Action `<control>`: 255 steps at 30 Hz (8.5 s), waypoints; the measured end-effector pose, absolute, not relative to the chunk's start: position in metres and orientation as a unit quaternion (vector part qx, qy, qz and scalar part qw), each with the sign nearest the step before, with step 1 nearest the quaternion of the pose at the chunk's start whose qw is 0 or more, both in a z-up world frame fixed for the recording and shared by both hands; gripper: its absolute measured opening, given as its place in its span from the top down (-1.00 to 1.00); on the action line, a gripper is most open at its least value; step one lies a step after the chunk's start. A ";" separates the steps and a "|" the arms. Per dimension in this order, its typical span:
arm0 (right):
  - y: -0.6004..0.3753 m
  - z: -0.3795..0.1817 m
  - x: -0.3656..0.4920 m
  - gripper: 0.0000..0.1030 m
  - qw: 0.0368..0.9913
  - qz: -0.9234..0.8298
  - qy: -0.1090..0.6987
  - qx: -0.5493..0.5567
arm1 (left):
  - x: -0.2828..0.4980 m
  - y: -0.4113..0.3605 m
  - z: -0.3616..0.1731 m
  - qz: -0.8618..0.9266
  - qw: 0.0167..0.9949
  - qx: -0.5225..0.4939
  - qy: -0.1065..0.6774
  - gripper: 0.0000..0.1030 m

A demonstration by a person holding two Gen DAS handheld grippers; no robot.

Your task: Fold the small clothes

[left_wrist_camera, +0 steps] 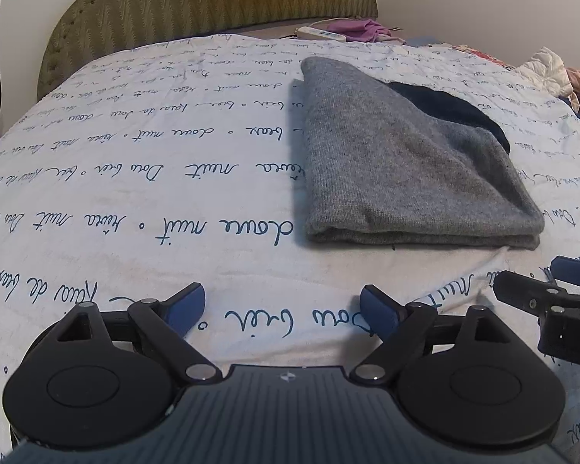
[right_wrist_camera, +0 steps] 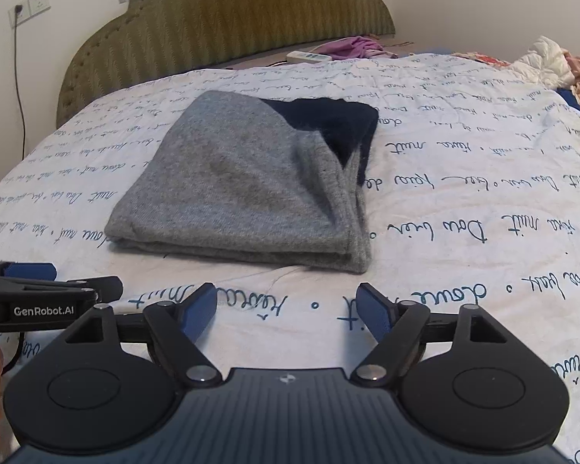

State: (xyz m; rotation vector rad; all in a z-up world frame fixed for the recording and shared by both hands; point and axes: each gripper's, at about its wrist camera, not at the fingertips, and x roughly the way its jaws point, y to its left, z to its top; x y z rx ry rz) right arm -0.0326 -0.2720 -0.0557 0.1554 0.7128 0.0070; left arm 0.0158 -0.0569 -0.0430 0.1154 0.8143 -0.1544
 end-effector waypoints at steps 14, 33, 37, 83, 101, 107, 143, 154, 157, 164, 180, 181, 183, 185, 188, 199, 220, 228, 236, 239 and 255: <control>-0.273 -0.058 -0.036 -0.56 0.933 0.001 0.350 0.083 | 0.010 -0.058 -0.047 -0.066 0.917 0.056 0.389 -0.90; -0.272 -0.060 -0.038 -0.68 0.932 0.003 0.354 0.082 | 0.008 -0.057 -0.046 -0.072 0.917 0.055 0.389 -0.97; -0.271 -0.061 -0.040 -0.72 0.932 0.003 0.354 0.079 | 0.006 -0.057 -0.046 -0.071 0.916 0.053 0.390 -0.97; -0.378 -0.090 0.092 -0.57 0.856 0.174 0.337 0.352 | 0.168 -0.029 -0.059 -0.287 0.817 -0.218 0.450 -0.61; -0.366 -0.087 0.074 0.73 0.821 0.199 0.366 0.391 | 0.094 -0.013 -0.033 -0.305 0.840 -0.181 0.411 0.76; -0.350 -0.086 0.045 0.63 0.833 0.187 0.388 0.348 | 0.064 -0.012 -0.047 -0.278 0.848 -0.139 0.430 0.70; -0.247 -0.043 -0.090 -0.64 0.945 -0.028 0.316 0.075 | -0.043 -0.033 -0.031 -0.095 0.924 0.044 0.368 -0.65; -0.235 -0.044 -0.100 -0.70 0.948 -0.022 0.311 0.069 | -0.057 -0.031 -0.034 -0.076 0.924 0.041 0.372 -0.73; -0.233 -0.044 -0.103 -0.70 0.949 -0.025 0.306 0.066 | -0.061 -0.029 -0.035 -0.068 0.925 0.041 0.373 -0.73; -0.228 -0.044 -0.109 -0.71 0.950 -0.020 0.306 0.064 | -0.066 -0.026 -0.036 -0.059 0.924 0.039 0.376 -0.74; -0.229 -0.041 -0.113 -0.71 0.950 -0.023 0.303 0.068 | -0.071 -0.026 -0.036 -0.050 0.927 0.050 0.369 -0.82; -0.229 -0.041 -0.113 -0.71 0.950 -0.022 0.304 0.067 | -0.071 -0.026 -0.036 -0.050 0.927 0.050 0.370 -0.82; -0.228 -0.041 -0.114 -0.71 0.950 -0.021 0.305 0.065 | -0.071 -0.025 -0.036 -0.050 0.926 0.050 0.370 -0.83; -0.228 -0.041 -0.115 -0.71 0.950 -0.021 0.304 0.065 | -0.071 -0.025 -0.036 -0.051 0.926 0.050 0.371 -0.83; -0.227 -0.041 -0.115 -0.71 0.950 -0.022 0.304 0.065 | -0.071 -0.026 -0.037 -0.054 0.924 0.052 0.374 -0.84; -0.227 -0.041 -0.117 -0.71 0.950 -0.022 0.304 0.065 | -0.072 -0.026 -0.037 -0.048 0.925 0.054 0.373 -0.84; -0.228 -0.040 -0.118 -0.71 0.951 -0.016 0.303 0.068 | -0.073 -0.028 -0.038 -0.048 0.924 0.060 0.375 -0.85; -0.228 -0.040 -0.119 -0.71 0.951 -0.014 0.302 0.069 | -0.073 -0.028 -0.038 -0.047 0.924 0.059 0.376 -0.85; -0.228 -0.040 -0.119 -0.71 0.950 -0.014 0.303 0.069 | -0.073 -0.027 -0.037 -0.048 0.924 0.059 0.376 -0.85; -0.228 -0.040 -0.119 -0.71 0.950 -0.013 0.303 0.069 | -0.073 -0.027 -0.037 -0.048 0.923 0.059 0.376 -0.85; -0.227 -0.039 -0.119 -0.71 0.951 -0.012 0.302 0.068 | -0.073 -0.026 -0.037 -0.045 0.922 0.057 0.379 -0.86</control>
